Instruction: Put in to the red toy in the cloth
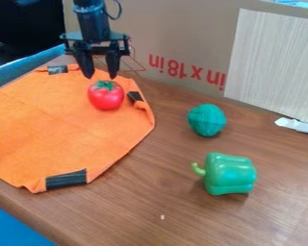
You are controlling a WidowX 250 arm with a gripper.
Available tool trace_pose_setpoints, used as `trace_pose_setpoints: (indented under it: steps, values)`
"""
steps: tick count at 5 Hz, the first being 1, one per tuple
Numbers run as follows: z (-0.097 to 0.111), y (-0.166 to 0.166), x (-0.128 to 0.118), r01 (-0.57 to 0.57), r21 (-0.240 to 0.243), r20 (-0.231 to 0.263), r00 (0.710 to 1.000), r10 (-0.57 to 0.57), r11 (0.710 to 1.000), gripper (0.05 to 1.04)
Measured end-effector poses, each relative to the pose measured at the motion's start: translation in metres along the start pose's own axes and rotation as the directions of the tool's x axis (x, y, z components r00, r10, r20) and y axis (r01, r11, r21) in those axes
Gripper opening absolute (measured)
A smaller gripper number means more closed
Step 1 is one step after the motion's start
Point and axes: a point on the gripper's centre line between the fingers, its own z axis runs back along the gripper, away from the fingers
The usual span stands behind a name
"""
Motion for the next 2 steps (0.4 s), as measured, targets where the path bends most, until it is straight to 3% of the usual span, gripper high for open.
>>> trace_pose_setpoints:
  steps: [1, 2]
  values:
    - [0.022, -0.008, 0.005, 0.020, -0.001, 0.031, 0.999, -0.020, 1.000, 0.985]
    - [0.053, -0.020, 0.009, 0.062, 0.057, 0.033, 0.997, -0.064, 0.996, 0.999]
